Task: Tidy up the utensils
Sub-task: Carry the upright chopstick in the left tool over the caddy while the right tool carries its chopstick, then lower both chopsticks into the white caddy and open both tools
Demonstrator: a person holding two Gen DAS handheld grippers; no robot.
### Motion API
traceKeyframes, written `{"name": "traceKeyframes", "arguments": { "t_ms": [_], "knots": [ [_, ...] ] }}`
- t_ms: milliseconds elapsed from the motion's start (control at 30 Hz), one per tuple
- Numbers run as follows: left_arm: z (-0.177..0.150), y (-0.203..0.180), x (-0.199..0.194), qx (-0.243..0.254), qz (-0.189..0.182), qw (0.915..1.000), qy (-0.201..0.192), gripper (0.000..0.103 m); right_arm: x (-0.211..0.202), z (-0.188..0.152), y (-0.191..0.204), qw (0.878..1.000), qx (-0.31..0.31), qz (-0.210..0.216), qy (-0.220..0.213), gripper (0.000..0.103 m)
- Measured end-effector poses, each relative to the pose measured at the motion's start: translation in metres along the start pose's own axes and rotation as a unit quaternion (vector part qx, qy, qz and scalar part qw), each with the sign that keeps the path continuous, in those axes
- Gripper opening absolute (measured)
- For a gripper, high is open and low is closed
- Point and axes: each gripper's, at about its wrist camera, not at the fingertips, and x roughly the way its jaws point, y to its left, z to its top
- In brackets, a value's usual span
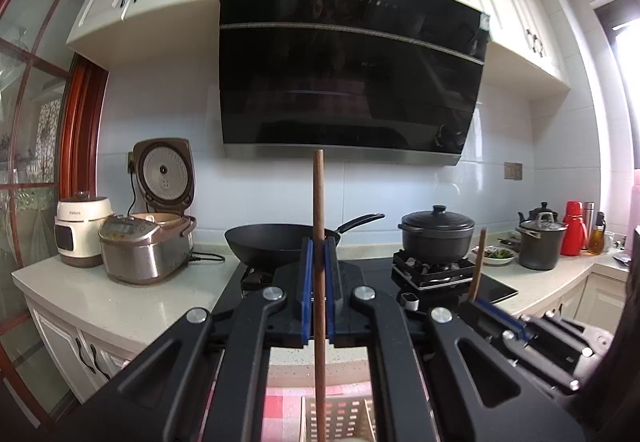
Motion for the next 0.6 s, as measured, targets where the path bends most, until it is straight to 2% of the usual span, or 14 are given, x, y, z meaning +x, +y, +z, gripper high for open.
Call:
{"name": "traceKeyframes", "arguments": {
  "t_ms": [100, 267, 400, 600],
  "knots": [
    [-0.009, 0.005, 0.024, -0.012, 0.005, 0.9998, 0.013, 0.006, 0.017, -0.005, -0.004, 1.0, 0.006, -0.001, 0.006, 0.006],
    [-0.041, 0.014, 0.059, -0.02, 0.01, 0.9987, 0.047, 0.006, 0.045, -0.032, -0.012, 0.999, 0.038, 0.003, 0.033, 0.006],
    [-0.069, 0.016, 0.082, -0.021, -0.006, 0.9958, 0.089, 0.006, 0.067, -0.05, -0.011, 0.996, 0.032, 0.011, 0.077, 0.006],
    [-0.103, 0.023, 0.102, -0.02, -0.008, 0.9899, 0.14, 0.006, 0.092, -0.071, -0.008, 0.99, 0.028, 0.011, 0.138, 0.006]
  ]
}}
